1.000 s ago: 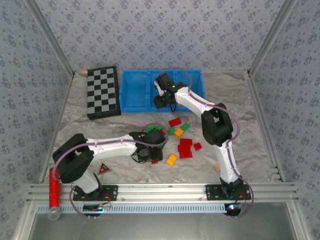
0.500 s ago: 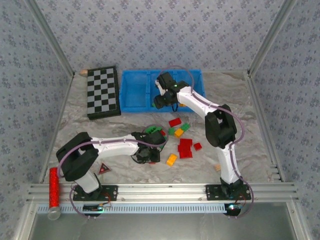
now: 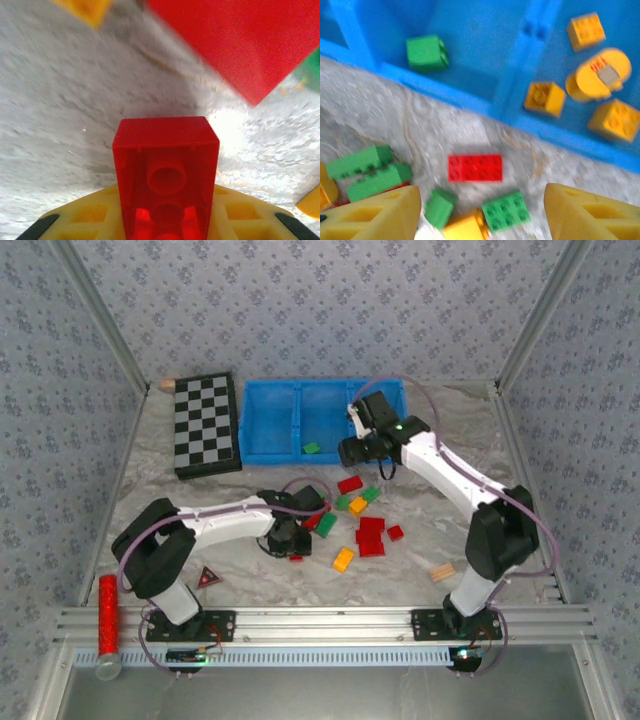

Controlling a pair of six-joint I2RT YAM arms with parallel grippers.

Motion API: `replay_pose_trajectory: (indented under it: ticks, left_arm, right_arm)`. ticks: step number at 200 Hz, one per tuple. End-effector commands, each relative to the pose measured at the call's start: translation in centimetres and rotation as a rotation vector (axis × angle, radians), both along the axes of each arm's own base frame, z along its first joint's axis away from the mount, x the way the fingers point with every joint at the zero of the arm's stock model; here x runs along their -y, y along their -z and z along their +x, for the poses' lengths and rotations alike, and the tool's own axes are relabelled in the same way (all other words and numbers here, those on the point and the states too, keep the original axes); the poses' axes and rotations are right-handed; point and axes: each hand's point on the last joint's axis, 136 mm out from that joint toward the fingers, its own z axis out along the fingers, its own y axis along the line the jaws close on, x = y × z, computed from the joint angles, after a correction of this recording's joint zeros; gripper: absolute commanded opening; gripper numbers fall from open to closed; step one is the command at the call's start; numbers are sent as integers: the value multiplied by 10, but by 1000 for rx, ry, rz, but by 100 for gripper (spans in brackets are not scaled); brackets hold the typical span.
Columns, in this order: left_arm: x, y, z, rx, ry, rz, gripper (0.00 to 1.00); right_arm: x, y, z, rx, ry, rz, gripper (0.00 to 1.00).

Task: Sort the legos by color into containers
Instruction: Pick up the lego from the middle-left of the table, then place the lego in the container.

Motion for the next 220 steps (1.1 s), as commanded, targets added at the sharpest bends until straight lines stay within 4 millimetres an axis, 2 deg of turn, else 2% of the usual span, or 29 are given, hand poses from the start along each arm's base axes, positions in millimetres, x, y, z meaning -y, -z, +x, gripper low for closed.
replay_pose_trajectory:
  ticks: [1,17,19,24,58,83,102,118,133,159,192,220]
  left_arm:
    - [-7,-40,32,79,31,-23,28]
    - [-14,-65,61,149,24,-37,28]
    - [-15,-69,65,159,23,-38,28]
    - [-18,-77,75,187,21,-39,28]
    - [-40,-126,150,378,-22,-18,27]
    - [-47,-146,201,499,-60,-17,27]
    - [-51,-153,236,560,-80,8,26]
    - [-51,-155,264,596,-96,5,26]
    - [-51,-148,285,597,-109,13,26]
    - [-54,-131,311,586,-135,18,26]
    - [-55,-102,330,541,-143,38,26]
    - [-53,-78,333,493,-144,44,26]
  right_arm:
    - [38,10,-20,-44,118,-1,67]
    - [59,13,-33,-61,189,31,68]
    - [63,21,-39,-80,195,25,68]
    - [69,26,-46,-94,216,31,68]
    - [90,45,-78,-147,318,108,68]
    - [97,63,-100,-195,384,161,68]
    - [99,78,-115,-238,422,186,69]
    - [96,88,-121,-257,430,218,69]
    - [94,96,-127,-275,434,220,69]
    - [94,108,-135,-295,433,213,69]
    - [95,119,-141,-317,423,190,69]
    - [94,127,-144,-336,415,175,69]
